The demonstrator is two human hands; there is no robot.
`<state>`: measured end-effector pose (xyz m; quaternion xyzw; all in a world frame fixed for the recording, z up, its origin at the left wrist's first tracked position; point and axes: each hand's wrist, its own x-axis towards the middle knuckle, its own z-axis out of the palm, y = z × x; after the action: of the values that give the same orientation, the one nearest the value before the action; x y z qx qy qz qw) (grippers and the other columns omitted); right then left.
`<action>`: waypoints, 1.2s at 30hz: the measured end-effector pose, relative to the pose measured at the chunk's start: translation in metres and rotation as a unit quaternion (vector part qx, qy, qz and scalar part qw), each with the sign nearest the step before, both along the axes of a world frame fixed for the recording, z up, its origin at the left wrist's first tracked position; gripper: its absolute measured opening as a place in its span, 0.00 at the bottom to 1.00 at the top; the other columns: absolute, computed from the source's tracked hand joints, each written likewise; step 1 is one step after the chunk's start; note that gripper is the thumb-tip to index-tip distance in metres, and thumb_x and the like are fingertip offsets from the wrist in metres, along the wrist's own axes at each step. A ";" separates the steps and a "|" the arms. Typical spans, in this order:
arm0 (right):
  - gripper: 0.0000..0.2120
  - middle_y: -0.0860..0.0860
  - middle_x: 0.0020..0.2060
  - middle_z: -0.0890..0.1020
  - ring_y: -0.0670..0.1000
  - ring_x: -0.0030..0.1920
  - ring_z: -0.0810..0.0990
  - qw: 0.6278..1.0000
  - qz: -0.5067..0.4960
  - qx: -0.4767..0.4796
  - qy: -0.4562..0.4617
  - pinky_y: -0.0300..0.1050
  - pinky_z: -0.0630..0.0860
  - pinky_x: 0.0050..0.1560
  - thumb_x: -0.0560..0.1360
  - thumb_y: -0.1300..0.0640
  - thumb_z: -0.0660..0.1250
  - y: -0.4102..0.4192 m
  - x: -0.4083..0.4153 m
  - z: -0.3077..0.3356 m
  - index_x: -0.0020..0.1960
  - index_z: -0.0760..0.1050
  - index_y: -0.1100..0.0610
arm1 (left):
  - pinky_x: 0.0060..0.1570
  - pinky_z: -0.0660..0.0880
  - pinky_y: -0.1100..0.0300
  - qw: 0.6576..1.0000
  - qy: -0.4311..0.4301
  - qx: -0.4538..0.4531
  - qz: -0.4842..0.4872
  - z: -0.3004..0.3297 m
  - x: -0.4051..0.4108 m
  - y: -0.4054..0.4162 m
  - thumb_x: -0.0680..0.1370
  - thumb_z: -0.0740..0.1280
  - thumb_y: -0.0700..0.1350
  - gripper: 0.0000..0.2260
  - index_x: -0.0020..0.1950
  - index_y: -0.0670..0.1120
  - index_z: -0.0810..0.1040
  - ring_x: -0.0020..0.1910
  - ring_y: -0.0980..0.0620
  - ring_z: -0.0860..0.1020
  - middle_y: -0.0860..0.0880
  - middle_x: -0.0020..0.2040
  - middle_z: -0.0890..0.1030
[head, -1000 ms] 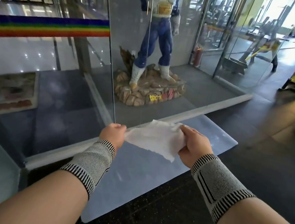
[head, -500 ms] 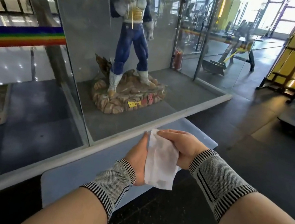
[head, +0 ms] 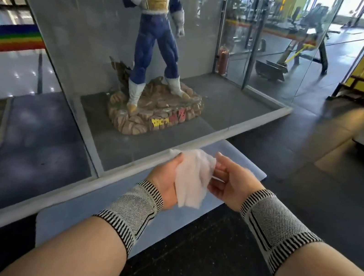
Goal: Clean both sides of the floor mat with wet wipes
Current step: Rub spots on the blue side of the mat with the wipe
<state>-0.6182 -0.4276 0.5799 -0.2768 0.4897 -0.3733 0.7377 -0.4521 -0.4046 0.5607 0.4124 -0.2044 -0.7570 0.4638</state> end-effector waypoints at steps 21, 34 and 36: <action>0.07 0.52 0.36 0.80 0.53 0.37 0.77 0.883 -0.159 -0.202 0.392 0.48 0.77 0.41 0.76 0.56 0.65 -0.296 -0.090 -0.026 0.39 0.73 0.52 | 0.63 0.72 0.48 0.958 0.142 0.038 -0.244 -0.037 -0.095 -0.325 0.73 0.56 0.70 0.37 0.73 0.45 0.70 0.67 0.41 0.73 0.40 0.69 0.74; 0.26 0.55 0.49 0.83 0.57 0.51 0.81 0.983 -0.116 0.022 0.140 0.59 0.77 0.55 0.70 0.38 0.68 -0.462 -0.254 -0.057 0.55 0.78 0.59 | 0.44 0.81 0.48 0.978 0.061 0.087 -0.179 -0.050 -0.246 -0.507 0.79 0.58 0.57 0.22 0.66 0.43 0.73 0.53 0.40 0.82 0.37 0.58 0.81; 0.18 0.54 0.48 0.84 0.57 0.52 0.82 0.986 -0.091 -0.012 0.141 0.59 0.78 0.55 0.71 0.49 0.72 -0.490 -0.282 -0.058 0.56 0.78 0.59 | 0.53 0.79 0.46 0.981 0.048 0.064 -0.177 -0.052 -0.276 -0.532 0.80 0.56 0.59 0.23 0.64 0.45 0.77 0.57 0.40 0.80 0.38 0.61 0.80</action>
<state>-0.8999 -0.9179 0.5217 -0.2897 0.6078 -0.4017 0.6207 -0.7285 -0.9365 0.5086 0.3613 -0.2031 -0.8577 0.3043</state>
